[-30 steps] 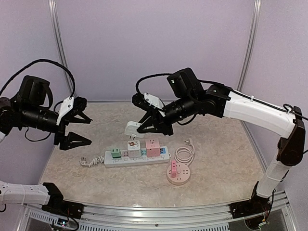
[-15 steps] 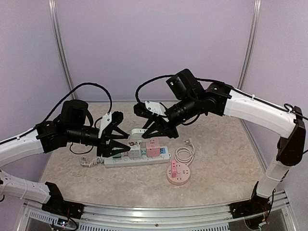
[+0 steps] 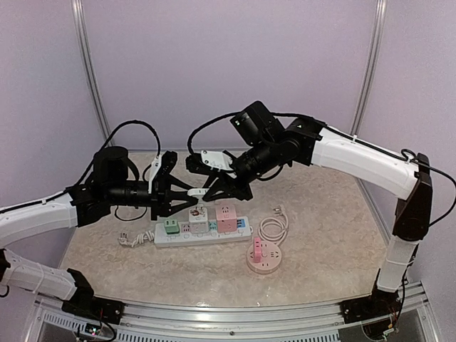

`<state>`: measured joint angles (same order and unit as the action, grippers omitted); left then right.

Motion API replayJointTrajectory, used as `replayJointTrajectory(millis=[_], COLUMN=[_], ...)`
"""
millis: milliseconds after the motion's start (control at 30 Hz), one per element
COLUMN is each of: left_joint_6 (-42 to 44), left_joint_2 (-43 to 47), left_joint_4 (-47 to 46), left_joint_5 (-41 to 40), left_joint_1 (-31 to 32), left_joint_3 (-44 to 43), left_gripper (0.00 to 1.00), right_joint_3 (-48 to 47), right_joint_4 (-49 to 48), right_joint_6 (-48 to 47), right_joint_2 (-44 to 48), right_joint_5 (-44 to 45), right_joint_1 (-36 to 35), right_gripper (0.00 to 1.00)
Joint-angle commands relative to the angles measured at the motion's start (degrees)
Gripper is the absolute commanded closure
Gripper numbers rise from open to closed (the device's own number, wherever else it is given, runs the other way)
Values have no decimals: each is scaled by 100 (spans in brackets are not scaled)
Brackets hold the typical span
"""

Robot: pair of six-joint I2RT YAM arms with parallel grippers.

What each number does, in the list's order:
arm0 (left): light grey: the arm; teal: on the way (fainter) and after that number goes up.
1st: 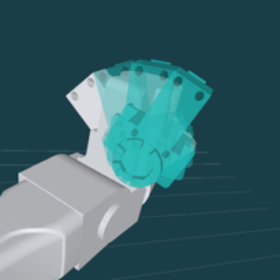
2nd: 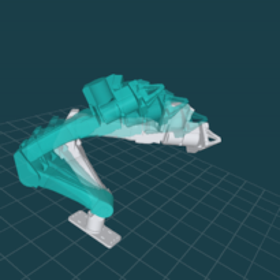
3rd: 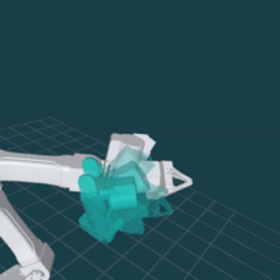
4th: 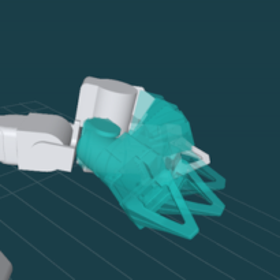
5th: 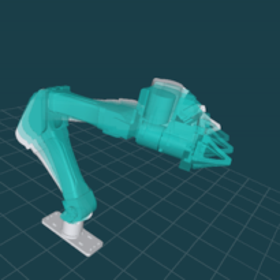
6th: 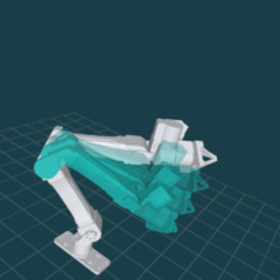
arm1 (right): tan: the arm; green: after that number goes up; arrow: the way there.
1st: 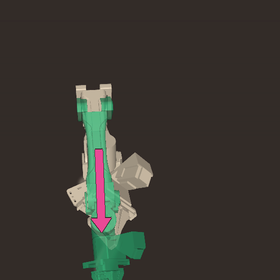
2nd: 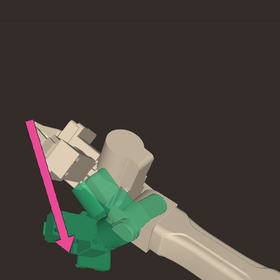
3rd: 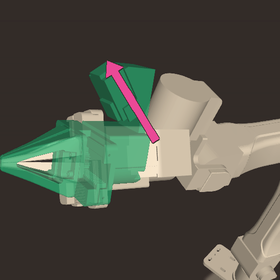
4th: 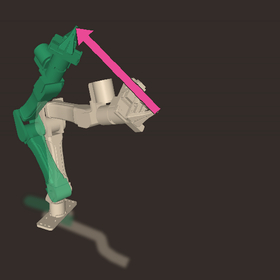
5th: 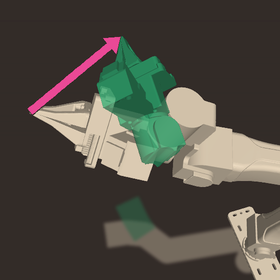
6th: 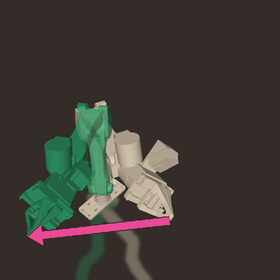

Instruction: Insert the plug

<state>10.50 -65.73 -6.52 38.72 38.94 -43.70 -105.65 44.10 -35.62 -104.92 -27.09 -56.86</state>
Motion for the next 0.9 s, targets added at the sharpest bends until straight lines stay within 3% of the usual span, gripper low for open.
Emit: replayJointTrajectory(millis=[0, 100, 167, 267, 300, 367, 633, 867], left_joint_6=[-17, -182, -338, -854, -999, -1356, -1763, -1714], left_joint_2=[-104, -132, -148, -246, -316, -496, -1458, -2033], left_joint_4=[-468, -720, -972, -1699, -2000, -2658, -4444, -5019], left_joint_5=[341, 299, 229, 44, -10, -50, -136, -294], left_joint_1=[-87, -103, -114, -149, -145, -113, 30, 89], left_joint_3=[113, 216, 335, 534, 594, 705, 883, 771], left_gripper=[77, 98, 100, 100, 100, 100, 100, 100], right_joint_3=[-283, -316, -195, 390, 715, 1432, 2567, 2491], right_joint_4=[275, 237, 40, -768, -1071, -1741, -3014, -3092], right_joint_6=[-32, -11, 137, 597, 758, 1126, 1686, 1751], right_joint_2=[-206, -232, -175, 126, 274, 552, 873, 482], right_joint_5=[-31, -76, -6, -59, -183, -550, -1702, -2271], right_joint_1=[38, 61, 118, 361, 488, 761, 1270, 1404], right_gripper=[100, 100, 100, 52, 43, 36, 39, 53])
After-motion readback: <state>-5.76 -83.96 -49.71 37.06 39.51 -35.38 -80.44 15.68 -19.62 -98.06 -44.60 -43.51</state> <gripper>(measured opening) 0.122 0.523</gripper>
